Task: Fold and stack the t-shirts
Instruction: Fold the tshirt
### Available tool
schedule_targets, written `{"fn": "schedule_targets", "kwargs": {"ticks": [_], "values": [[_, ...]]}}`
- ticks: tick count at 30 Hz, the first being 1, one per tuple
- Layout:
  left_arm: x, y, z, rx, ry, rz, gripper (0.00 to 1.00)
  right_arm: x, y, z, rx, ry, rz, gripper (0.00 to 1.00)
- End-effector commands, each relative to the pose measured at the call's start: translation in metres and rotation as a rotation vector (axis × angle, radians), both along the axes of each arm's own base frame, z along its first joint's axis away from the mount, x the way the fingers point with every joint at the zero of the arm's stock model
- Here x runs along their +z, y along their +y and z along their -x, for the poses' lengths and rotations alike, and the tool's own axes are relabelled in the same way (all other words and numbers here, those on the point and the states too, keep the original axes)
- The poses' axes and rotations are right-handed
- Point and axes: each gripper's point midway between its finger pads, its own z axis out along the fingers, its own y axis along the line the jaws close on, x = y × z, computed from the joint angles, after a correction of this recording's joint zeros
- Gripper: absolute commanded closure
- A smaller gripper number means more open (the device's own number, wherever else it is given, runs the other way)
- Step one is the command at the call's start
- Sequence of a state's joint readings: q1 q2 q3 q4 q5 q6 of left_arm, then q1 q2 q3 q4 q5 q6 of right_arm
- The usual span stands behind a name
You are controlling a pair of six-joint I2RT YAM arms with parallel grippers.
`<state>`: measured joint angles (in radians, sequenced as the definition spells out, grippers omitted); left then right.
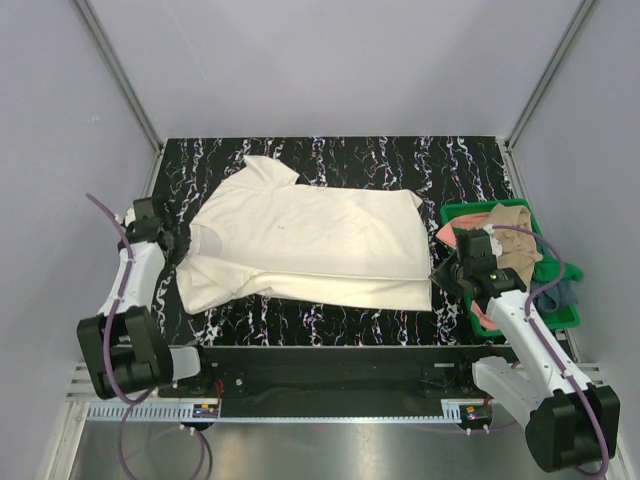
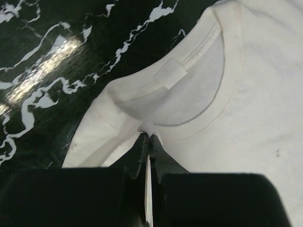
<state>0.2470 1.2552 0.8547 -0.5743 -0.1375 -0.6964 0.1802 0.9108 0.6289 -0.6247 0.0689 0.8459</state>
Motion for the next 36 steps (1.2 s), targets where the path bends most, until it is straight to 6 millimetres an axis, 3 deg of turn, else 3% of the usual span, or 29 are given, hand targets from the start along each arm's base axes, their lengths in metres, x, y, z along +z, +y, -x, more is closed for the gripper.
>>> {"fn": "schedule_targets", "kwargs": {"ticks": [1,4,7,14,20,28,31,36], "values": [[0.022,-0.003,-0.038,-0.078,-0.082,-0.015,1.0,0.01,-0.01,-0.012,-0.039,-0.063,0.041,1.0],[0.022,-0.01,-0.052,-0.152,-0.062,-0.04,1.0,0.014,-0.011,-0.019,-0.026,-0.091,0.059,1.0],[0.023,-0.029,-0.069,-0.264,-0.049,-0.062,1.0,0.018,-0.011,-0.025,-0.006,-0.104,0.075,1.0],[0.017,-0.037,-0.097,-0.416,0.005,-0.145,1.0,0.015,-0.014,-0.033,0.001,-0.084,0.114,1.0],[0.03,-0.052,-0.126,-0.594,-0.001,-0.253,1.0,0.013,-0.015,-0.035,0.013,-0.071,0.132,1.0],[0.02,-0.081,-0.141,-0.766,0.012,-0.317,1.0,0.011,-0.017,-0.038,0.019,-0.065,0.147,1.0],[0.015,-0.079,-0.142,-0.775,0.035,-0.338,1.0,0.01,-0.017,-0.041,0.023,-0.062,0.159,1.0],[0.001,-0.048,-0.136,-0.687,0.198,-0.435,1.0,0.001,-0.024,-0.044,0.02,-0.022,0.208,1.0]]}}
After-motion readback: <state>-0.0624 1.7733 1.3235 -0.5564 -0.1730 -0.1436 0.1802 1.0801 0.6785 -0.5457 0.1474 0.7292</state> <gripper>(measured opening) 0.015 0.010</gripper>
